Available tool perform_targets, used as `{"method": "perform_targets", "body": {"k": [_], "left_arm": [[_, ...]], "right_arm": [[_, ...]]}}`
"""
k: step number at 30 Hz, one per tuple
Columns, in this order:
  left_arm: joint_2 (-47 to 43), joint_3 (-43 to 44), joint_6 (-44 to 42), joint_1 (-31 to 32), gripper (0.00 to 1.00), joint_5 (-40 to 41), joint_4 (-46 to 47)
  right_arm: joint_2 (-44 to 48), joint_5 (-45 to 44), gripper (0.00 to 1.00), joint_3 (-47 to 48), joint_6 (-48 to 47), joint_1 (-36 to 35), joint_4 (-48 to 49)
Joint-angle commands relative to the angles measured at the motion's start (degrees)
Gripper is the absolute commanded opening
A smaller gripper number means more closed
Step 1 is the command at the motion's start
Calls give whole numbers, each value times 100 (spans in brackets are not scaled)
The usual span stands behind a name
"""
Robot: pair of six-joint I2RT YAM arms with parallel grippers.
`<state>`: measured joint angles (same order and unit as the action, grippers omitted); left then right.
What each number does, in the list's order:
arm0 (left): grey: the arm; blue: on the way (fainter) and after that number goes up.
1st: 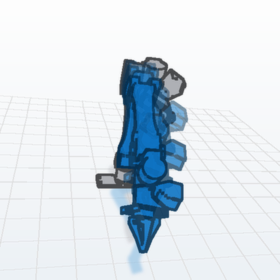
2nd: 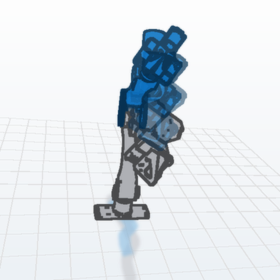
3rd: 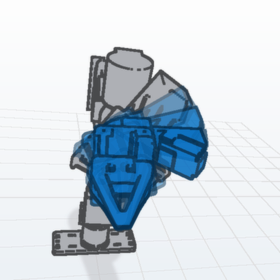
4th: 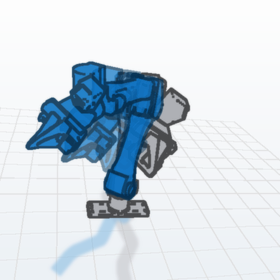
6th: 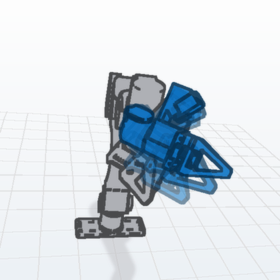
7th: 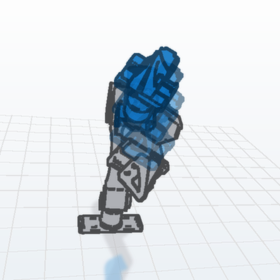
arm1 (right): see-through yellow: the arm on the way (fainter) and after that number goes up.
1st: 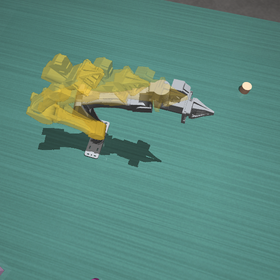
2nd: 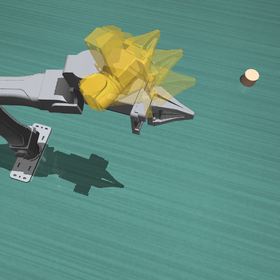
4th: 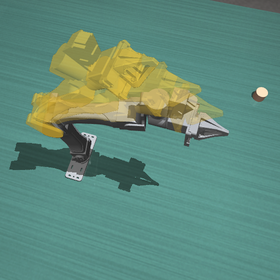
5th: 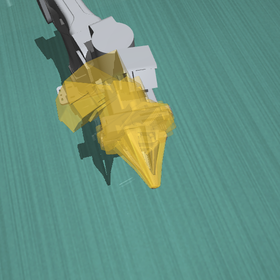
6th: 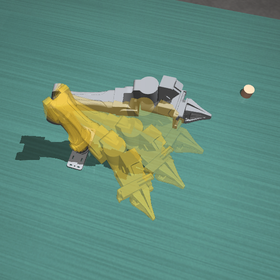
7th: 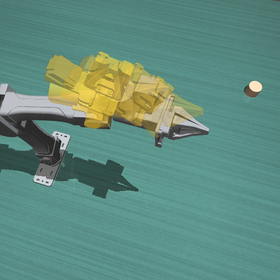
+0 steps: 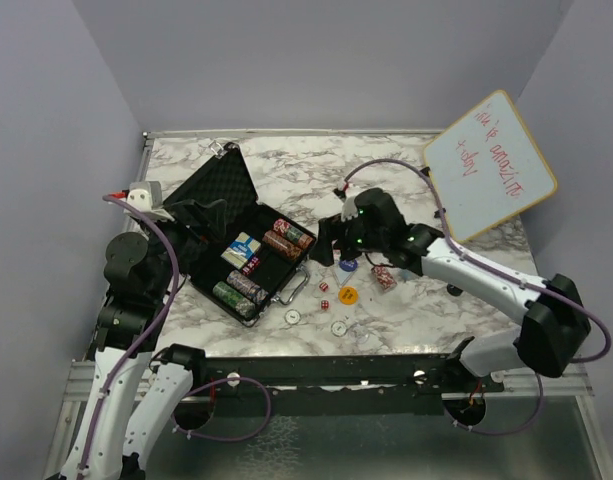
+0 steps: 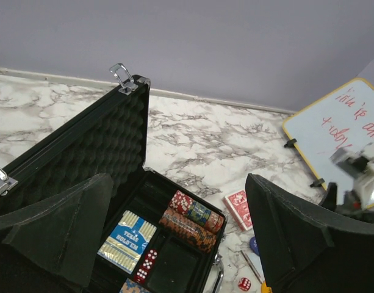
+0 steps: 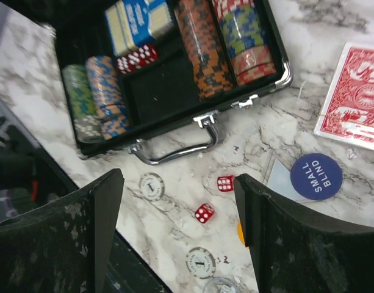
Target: Pack up texas hold em set
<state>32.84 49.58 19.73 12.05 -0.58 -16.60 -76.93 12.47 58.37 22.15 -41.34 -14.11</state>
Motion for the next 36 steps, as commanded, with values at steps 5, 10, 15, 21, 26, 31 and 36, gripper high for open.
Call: {"method": "perform_targets", "body": {"k": [5, 10, 15, 21, 26, 31, 36], "left_arm": [[-176, -186, 231, -35, 99, 427, 132], [-184, -335, 301, -35, 99, 366, 123], [-106, -439, 337, -36, 99, 383, 170], [-44, -499, 331, -36, 99, 411, 183], [-42, -546, 317, -33, 99, 496, 183], [3, -546, 339, -29, 99, 497, 203], [4, -580, 339, -27, 99, 513, 201]], "right_arm": [[-1124, -2047, 74, 558, 96, -541, -942], [-1176, -3887, 80, 444, 447, -513, -1801], [-1197, -4151, 81, 118, 375, -267, -2086], [-1290, -3763, 74, -136, 170, -68, -2107], [-1467, -3543, 74, -331, 158, 109, -2150], [-1608, -3261, 71, -405, 76, 153, -2117], [-1567, -2993, 60, -475, 73, 153, -2167]]}}
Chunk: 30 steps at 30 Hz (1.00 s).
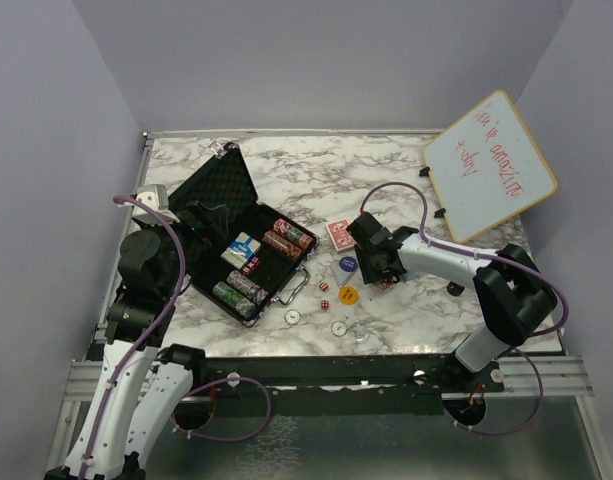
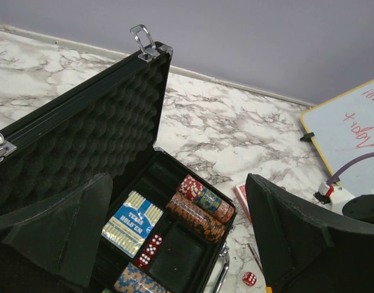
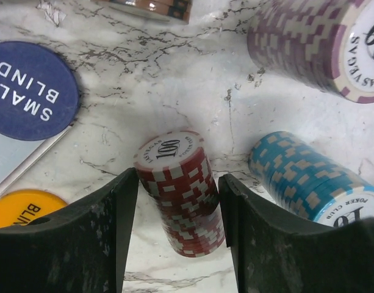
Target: Pack up texas hold em set
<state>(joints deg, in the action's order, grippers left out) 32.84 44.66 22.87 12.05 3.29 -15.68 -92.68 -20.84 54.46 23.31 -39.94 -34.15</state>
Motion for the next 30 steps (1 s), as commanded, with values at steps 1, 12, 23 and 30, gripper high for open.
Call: {"method": "perform_targets", "body": {"k": [1, 12, 23, 30], "left_arm": [[3, -97, 32, -31, 99, 128, 110], [20, -160, 59, -28, 99, 137, 120], [-25, -236, 232, -36, 99, 71, 149], [-8, -274, 426, -28, 99, -69, 252]], "right_arm": [[44, 389, 60, -117, -30, 13, -174], [770, 678, 58, -633, 32, 13, 472], [1075, 485, 56, -948, 406, 13, 767], [1226, 562, 56, -1165, 590, 13, 775]]}}
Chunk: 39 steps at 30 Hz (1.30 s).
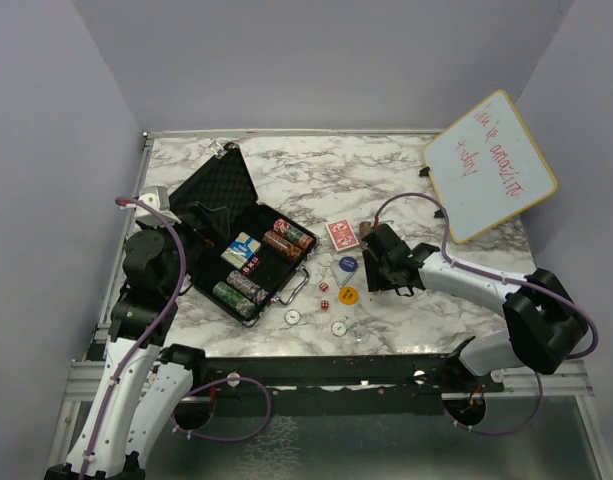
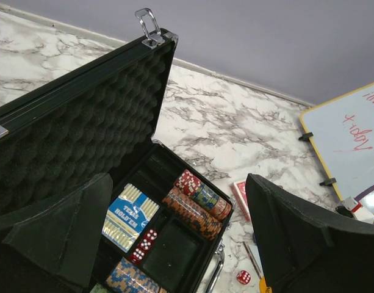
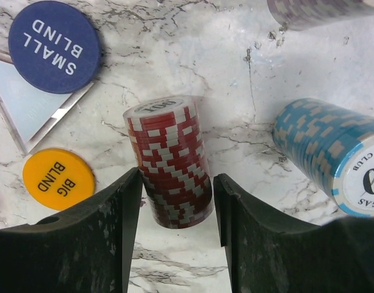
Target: Pack up texas hold em set
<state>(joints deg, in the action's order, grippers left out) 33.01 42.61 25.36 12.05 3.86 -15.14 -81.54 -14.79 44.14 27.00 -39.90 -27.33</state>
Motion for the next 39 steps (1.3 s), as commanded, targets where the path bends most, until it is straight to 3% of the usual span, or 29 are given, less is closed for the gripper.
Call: {"method": "perform_targets", "body": {"k": [1, 5, 9, 18, 28, 39], "left_arm": [[-22, -69, 184, -28, 99, -135, 189], [-38, -77, 197, -31, 99, -135, 173], [-59, -9, 188, -32, 99, -95, 117], [-233, 877, 168, -36, 99, 320, -457], [-588, 1645, -89, -36, 99, 1054, -825], [-714, 2029, -303, -35, 99, 1612, -1276]], "right_arm": [[112, -49, 52, -154, 256, 9, 88], [244, 13, 29, -115, 184, 0, 103], [424, 236, 21, 260, 73, -19, 92], [-224, 1040, 18, 1846, 68, -952, 637], [-2884, 1329, 18, 4554, -536, -2261, 1317], [-4623, 1877, 17, 6649, -826, -2610, 1602]]}}
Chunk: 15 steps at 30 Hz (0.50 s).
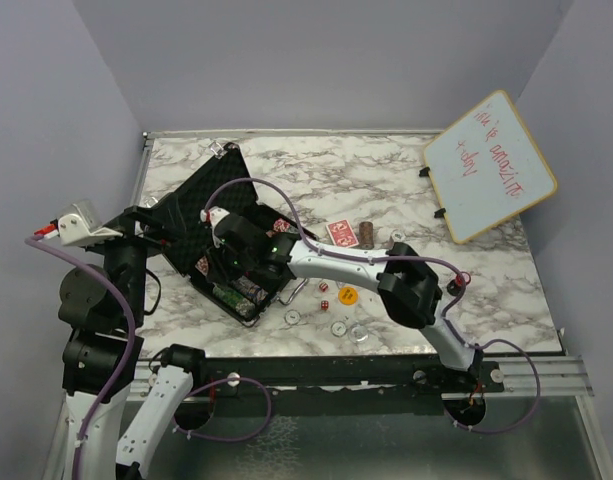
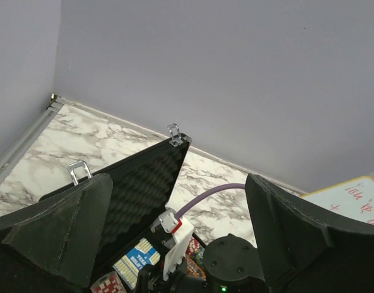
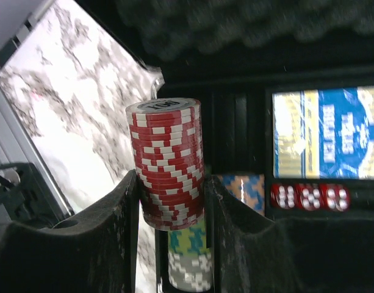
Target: Pack up texas hold em set
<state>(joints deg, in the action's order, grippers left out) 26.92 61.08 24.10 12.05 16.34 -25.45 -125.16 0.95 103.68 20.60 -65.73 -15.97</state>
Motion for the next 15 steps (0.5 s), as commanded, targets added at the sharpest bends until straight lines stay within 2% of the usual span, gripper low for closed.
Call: {"method": "perform_targets", "body": {"k": [1, 15], "left_arm": [[-115, 191, -189, -32, 99, 407, -249], [-154, 65, -300, -36, 99, 580, -263]], "right_arm": [[-420, 335, 17, 834, -192, -31, 455], [-1333, 491, 17, 1927, -351, -80, -432]]}}
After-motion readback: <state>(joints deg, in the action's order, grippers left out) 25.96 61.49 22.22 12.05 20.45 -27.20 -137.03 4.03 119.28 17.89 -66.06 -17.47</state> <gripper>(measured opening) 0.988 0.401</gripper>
